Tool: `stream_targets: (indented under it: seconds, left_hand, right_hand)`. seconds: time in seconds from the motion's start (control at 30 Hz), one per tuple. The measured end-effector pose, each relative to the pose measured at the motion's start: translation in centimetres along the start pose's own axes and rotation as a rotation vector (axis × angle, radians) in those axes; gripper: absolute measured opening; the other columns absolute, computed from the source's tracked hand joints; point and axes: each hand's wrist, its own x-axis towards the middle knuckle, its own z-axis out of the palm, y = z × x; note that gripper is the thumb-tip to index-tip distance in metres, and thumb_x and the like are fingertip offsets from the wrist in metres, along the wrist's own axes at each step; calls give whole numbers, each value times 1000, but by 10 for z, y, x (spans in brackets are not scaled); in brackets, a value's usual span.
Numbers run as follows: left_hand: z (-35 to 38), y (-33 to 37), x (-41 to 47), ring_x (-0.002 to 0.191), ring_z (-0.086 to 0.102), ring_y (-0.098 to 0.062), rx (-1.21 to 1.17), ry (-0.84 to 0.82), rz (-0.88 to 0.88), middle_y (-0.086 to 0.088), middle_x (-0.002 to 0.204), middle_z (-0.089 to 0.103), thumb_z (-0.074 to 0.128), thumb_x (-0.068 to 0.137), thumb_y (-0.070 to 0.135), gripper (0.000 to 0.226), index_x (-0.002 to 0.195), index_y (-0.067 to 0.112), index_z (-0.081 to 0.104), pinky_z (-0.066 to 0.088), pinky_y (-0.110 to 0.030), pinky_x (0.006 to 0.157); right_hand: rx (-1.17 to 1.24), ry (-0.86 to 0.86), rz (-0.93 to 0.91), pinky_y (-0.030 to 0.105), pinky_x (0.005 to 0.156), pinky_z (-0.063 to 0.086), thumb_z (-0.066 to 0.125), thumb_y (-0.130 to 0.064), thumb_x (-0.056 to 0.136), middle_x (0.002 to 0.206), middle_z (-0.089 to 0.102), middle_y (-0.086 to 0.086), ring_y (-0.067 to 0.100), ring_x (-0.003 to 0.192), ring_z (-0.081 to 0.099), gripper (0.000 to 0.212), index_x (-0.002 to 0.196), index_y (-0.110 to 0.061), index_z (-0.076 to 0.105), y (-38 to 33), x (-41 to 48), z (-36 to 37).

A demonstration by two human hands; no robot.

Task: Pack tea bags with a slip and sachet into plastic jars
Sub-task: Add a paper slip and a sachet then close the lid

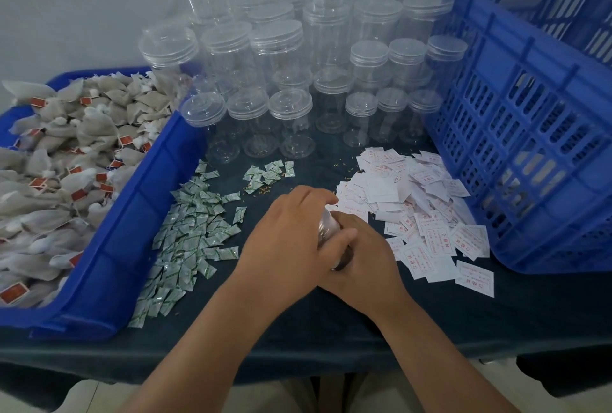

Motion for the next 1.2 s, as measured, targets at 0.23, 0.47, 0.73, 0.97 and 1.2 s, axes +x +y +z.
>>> stream_targets:
  seconds: [0.23, 0.47, 0.73, 0.97, 1.2]
  left_hand:
    - [9, 6, 4, 100, 59, -4, -123, 70, 139, 19, 103, 63, 65, 87, 63, 37, 101, 29, 69, 46, -20, 89]
    - [11, -17, 7, 119, 67, -18, -736, 57, 96, 8, 123, 71, 75, 88, 37, 44, 131, 25, 69, 53, -24, 95]
    - [26, -25, -8, 141, 54, -34, -1415, -182, -143, -16, 151, 58, 90, 78, 43, 106, 161, 17, 29, 50, -49, 111]
    - [26, -18, -16, 126, 65, -12, -899, 80, -140, 14, 133, 70, 91, 71, 48, 83, 145, 44, 51, 53, -44, 104]
    - [22, -28, -14, 127, 65, -16, -927, 42, -136, 9, 131, 71, 88, 73, 40, 75, 141, 39, 56, 52, -52, 108]
  right_hand:
    - [343, -169, 131, 41, 65, 60, 79, -36, 74, 88, 74, -9, 14, 80, 73, 28, 100, -34, 68, 8, -1, -9]
    - [598, -285, 182, 32, 68, 56, 81, -25, 80, 82, 75, 4, 17, 74, 71, 17, 93, -28, 71, 6, -2, -14]
    - [706, -410, 253, 54, 90, 58, 78, -36, 82, 109, 72, 27, 38, 96, 72, 55, 126, -5, 68, 4, -1, -23]
    - [514, -197, 218, 46, 94, 64, 90, -19, 81, 129, 76, -2, 23, 119, 73, 65, 139, -35, 65, -2, -3, -11]
    - [574, -424, 281, 37, 89, 60, 92, -26, 75, 117, 76, -1, 18, 109, 74, 62, 130, -38, 66, -4, 3, -25]
